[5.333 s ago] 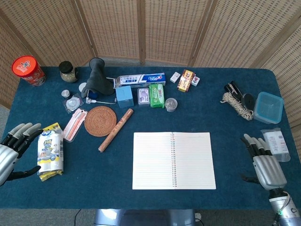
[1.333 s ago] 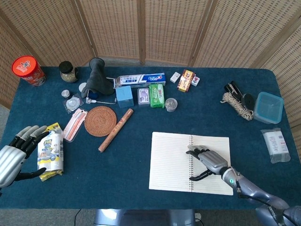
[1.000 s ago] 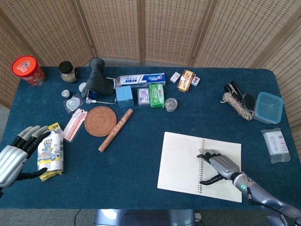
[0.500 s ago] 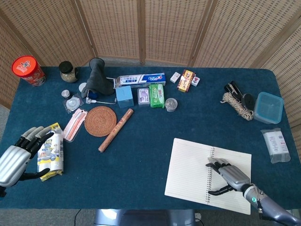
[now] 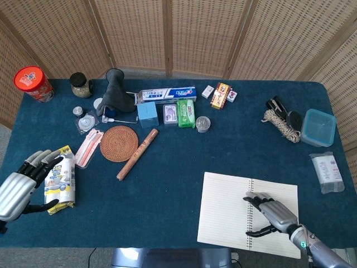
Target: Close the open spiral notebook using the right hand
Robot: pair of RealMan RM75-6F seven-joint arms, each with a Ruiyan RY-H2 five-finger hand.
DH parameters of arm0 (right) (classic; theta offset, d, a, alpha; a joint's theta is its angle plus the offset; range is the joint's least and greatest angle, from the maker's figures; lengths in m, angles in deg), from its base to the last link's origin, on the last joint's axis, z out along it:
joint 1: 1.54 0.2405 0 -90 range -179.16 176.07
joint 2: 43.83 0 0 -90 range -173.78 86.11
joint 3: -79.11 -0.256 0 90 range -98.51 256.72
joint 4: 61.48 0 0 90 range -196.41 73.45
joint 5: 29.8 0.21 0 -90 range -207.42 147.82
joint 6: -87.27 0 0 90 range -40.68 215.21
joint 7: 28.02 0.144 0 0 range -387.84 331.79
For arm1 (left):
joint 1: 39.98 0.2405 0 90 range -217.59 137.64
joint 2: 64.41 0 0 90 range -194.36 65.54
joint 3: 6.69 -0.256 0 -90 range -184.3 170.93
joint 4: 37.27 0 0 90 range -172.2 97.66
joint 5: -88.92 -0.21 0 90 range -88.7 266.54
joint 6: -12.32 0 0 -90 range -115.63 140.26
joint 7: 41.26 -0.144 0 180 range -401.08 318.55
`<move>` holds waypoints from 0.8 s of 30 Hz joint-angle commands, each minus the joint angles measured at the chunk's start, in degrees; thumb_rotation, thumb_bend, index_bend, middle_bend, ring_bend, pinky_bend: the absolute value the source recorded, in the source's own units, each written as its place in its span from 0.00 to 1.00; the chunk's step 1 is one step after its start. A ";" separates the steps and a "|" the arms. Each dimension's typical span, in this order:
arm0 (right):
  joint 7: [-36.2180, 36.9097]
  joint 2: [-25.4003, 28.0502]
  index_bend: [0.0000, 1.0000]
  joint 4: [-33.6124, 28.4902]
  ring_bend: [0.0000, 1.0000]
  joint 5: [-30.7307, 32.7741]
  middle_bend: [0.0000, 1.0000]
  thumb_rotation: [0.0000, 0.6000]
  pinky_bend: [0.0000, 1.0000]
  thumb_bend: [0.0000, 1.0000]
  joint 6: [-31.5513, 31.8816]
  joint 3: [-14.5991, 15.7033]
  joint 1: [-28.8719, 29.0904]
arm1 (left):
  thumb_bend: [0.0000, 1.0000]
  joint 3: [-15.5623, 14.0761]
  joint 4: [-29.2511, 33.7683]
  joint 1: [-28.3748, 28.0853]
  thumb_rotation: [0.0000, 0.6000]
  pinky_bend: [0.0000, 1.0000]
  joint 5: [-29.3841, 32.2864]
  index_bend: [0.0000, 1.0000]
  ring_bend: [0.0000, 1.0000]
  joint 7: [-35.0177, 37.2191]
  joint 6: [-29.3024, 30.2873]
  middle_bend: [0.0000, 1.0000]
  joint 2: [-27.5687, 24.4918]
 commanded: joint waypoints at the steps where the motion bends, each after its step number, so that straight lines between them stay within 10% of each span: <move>1: 1.27 -2.04 0.01 3.46 0.00 -3.42 0.02 0.48 0.00 0.07 9.20 -1.24 -4.00 | 0.01 -0.04 -0.08 0.00 1.00 0.05 -0.06 0.00 0.00 0.13 0.03 0.00 0.10; 14: 9.20 -7.05 0.00 21.36 0.00 -10.65 0.00 0.88 0.00 0.14 25.99 1.64 -13.44 | 0.00 0.10 0.30 -0.66 1.00 0.06 -0.02 0.00 0.00 -0.35 -0.85 0.00 0.29; 24: 12.04 -9.00 0.00 33.91 0.00 -11.45 0.00 1.00 0.00 0.15 32.71 3.65 -19.85 | 0.01 0.27 1.51 -1.49 1.00 0.06 -0.23 0.00 0.00 -1.81 -2.05 0.00 0.69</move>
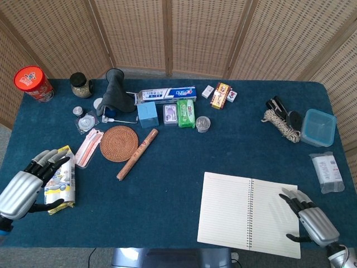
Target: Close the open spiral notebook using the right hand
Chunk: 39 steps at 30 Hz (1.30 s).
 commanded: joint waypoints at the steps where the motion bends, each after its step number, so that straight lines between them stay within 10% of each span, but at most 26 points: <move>1: -1.63 -1.21 0.00 5.13 0.00 -0.02 0.00 1.00 0.00 0.16 2.21 0.51 -2.69 | 0.01 -0.03 0.26 -0.28 1.00 0.06 -0.07 0.00 0.00 -0.34 -0.53 0.00 0.27; 39: 10.37 -16.41 0.00 37.76 0.00 -0.80 0.00 1.00 0.00 0.13 9.39 1.42 -15.00 | 0.00 0.33 3.02 -1.99 1.00 0.06 0.43 0.00 0.00 -3.57 -2.94 0.00 0.83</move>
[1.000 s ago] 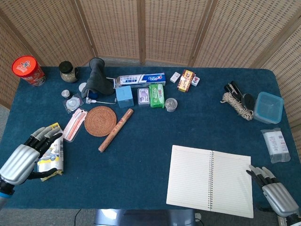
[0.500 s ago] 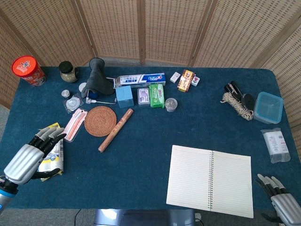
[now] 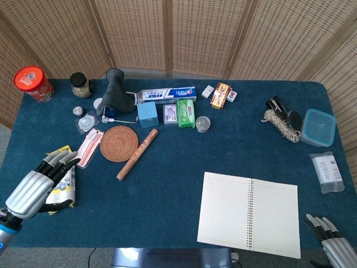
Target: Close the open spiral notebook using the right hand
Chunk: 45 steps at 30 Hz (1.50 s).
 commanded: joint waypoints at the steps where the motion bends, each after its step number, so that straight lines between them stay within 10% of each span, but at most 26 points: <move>1: 0.13 -0.98 0.00 0.79 0.00 -0.40 0.00 1.00 0.00 0.13 -0.11 0.08 -0.07 | 0.00 0.16 -0.03 -0.35 1.00 0.06 0.36 0.00 0.00 0.02 -0.53 0.00 0.32; 18: 1.80 -6.26 0.00 2.91 0.00 -0.99 0.00 1.00 0.00 0.14 2.68 -1.19 -0.23 | 0.00 -0.06 -0.57 0.35 1.00 0.06 0.52 0.00 0.00 0.78 0.81 0.00 -0.01; 25: 5.16 -8.04 0.00 3.34 0.00 -1.09 0.00 1.00 0.06 0.34 4.66 -1.74 -0.18 | 0.00 -0.18 -0.94 0.57 1.00 0.06 0.31 0.00 0.00 1.36 1.32 0.00 -0.13; 35: 7.12 -10.85 0.54 5.47 0.09 -0.59 0.05 1.00 0.18 0.48 10.65 -3.79 -0.61 | 0.01 -0.39 -1.42 0.92 1.00 0.06 0.18 0.00 0.00 2.01 1.82 0.00 -0.11; 45: 5.46 -13.07 0.58 3.87 0.14 -0.75 0.10 1.00 0.28 0.42 16.57 -6.72 2.53 | 0.00 -0.44 -1.76 1.11 1.00 0.06 -0.19 0.00 0.00 2.51 2.42 0.00 -0.04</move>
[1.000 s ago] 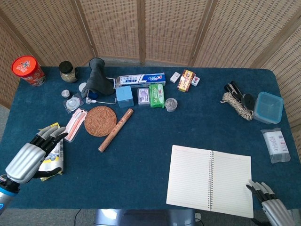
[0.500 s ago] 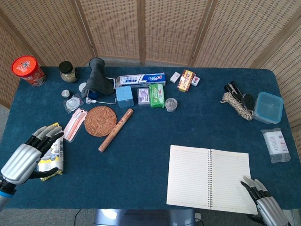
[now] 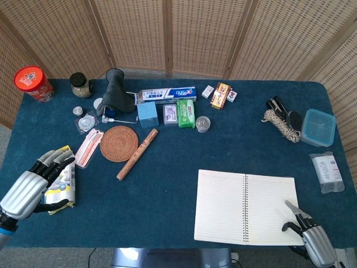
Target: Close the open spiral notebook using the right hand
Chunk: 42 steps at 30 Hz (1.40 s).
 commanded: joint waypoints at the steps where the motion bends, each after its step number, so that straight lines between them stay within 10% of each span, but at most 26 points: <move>1: -0.71 -0.13 0.50 -1.36 0.14 -0.61 0.10 1.00 0.28 0.38 0.81 -0.43 1.59 | 0.00 -0.02 -0.11 0.19 1.00 0.06 0.02 0.00 0.00 0.15 0.33 0.00 -0.05; 5: -1.13 0.30 0.09 -3.91 0.14 -1.01 0.06 1.00 0.28 0.24 0.59 -0.69 3.26 | 0.00 -0.13 -0.41 0.57 1.00 0.06 0.05 0.00 0.00 0.59 0.92 0.00 -0.14; 8: -1.83 0.37 0.00 -6.82 0.14 -1.07 0.04 1.00 0.28 0.20 1.06 -1.49 4.64 | 0.01 -0.25 -0.73 0.84 1.00 0.06 0.05 0.00 0.00 1.04 1.29 0.00 -0.12; 22: -3.95 2.60 0.00 -27.23 0.06 0.44 0.00 1.00 0.27 0.17 -3.29 -5.41 10.96 | 0.00 -0.24 -2.14 1.14 1.00 0.06 -0.18 0.00 0.00 3.08 2.27 0.00 0.10; 27: -6.67 4.21 0.00 -32.75 0.00 0.07 0.00 1.00 0.12 0.15 -6.72 -6.94 14.46 | 0.01 -0.18 -2.54 1.25 1.00 0.06 -0.14 0.00 0.00 3.67 2.66 0.00 0.08; 42: -10.67 3.98 0.00 -39.70 0.00 0.51 0.00 1.00 0.00 0.09 -12.81 -9.83 20.39 | 0.01 -0.27 -3.21 1.77 1.00 0.06 0.16 0.00 0.00 4.51 3.34 0.00 0.00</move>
